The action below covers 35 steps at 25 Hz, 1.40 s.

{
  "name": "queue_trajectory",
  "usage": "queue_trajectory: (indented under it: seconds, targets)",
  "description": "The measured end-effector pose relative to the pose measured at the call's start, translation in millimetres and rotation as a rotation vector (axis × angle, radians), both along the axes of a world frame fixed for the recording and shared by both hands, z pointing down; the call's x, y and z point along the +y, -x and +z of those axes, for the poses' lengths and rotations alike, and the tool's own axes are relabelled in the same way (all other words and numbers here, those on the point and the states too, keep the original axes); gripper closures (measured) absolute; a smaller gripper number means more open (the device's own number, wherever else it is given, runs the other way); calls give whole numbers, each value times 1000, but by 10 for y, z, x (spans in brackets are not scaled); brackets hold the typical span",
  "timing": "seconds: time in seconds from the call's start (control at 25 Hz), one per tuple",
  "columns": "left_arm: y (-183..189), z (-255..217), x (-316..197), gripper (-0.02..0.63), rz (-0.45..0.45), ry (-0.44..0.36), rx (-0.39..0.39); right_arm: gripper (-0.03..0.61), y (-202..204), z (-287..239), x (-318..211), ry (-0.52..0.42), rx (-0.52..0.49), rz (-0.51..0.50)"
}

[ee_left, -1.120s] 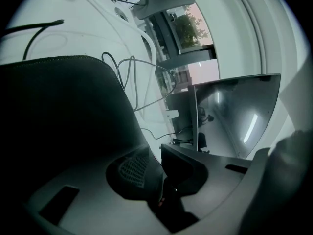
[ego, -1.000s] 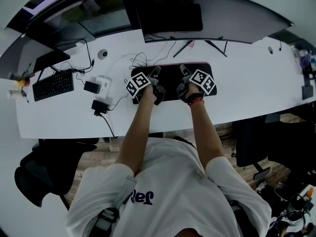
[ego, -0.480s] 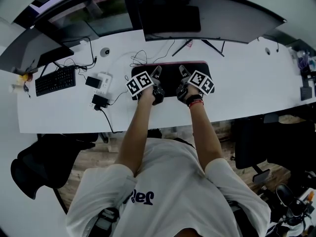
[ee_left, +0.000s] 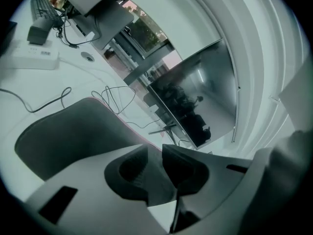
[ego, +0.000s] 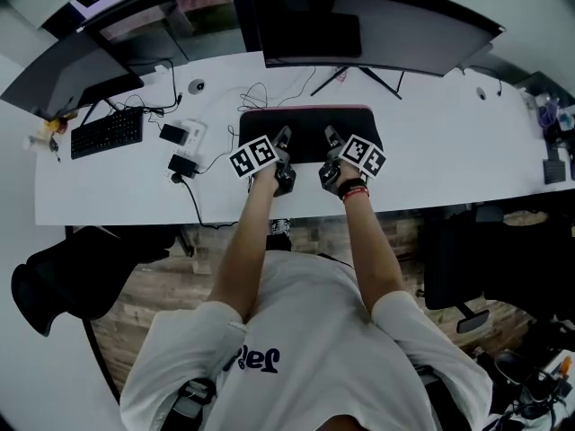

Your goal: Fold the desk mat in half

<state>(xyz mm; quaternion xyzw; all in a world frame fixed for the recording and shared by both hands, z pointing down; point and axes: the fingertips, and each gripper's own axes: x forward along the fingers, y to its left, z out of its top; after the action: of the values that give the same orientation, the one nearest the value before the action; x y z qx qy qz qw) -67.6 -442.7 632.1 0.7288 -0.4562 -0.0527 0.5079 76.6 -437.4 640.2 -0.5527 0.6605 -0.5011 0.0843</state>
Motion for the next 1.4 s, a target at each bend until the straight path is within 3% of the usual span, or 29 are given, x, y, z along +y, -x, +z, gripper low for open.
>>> queue_trajectory:
  seconds: [0.48, 1.04, 1.4]
  targets:
    - [-5, -276, 724, 523, 57, -109, -174, 491, -150, -265, 714, -74, 202, -101]
    - [-50, -678, 1546, 523, 89, -310, -415, 521, -430, -662, 1585, -197, 401, -136]
    - [-68, -988, 2128, 551, 60, -432, -524, 543, -516, -936, 2122, -304, 434, -158]
